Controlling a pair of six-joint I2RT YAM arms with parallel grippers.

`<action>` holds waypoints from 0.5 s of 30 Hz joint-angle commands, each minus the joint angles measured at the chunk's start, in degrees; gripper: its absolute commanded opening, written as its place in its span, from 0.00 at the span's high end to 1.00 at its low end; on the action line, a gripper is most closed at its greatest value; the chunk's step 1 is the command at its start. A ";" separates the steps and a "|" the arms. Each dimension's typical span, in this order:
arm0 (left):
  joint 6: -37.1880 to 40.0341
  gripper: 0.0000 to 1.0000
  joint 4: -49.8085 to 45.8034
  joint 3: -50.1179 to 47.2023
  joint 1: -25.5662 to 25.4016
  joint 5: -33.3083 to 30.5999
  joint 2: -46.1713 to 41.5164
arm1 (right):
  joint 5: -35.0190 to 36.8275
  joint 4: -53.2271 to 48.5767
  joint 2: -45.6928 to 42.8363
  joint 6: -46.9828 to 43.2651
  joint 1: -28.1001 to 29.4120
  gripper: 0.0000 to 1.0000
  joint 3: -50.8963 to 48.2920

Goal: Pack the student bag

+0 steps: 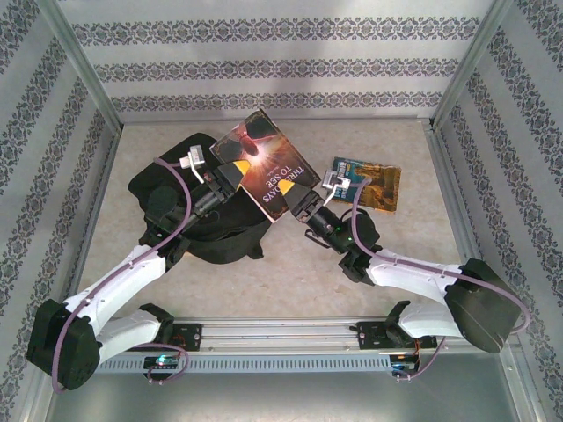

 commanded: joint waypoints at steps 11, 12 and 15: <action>23.86 0.38 -32.84 8.52 -0.57 1.30 -3.52 | 4.41 -30.79 -15.23 -8.88 -2.63 1.00 -0.74; 27.58 0.37 -38.72 10.26 -0.53 1.22 -3.02 | 5.65 -38.95 -17.32 -12.04 -2.89 1.00 0.68; 39.05 0.34 -55.69 16.84 -0.61 -0.09 0.27 | 11.23 -55.31 -23.28 -18.18 -3.11 1.00 3.12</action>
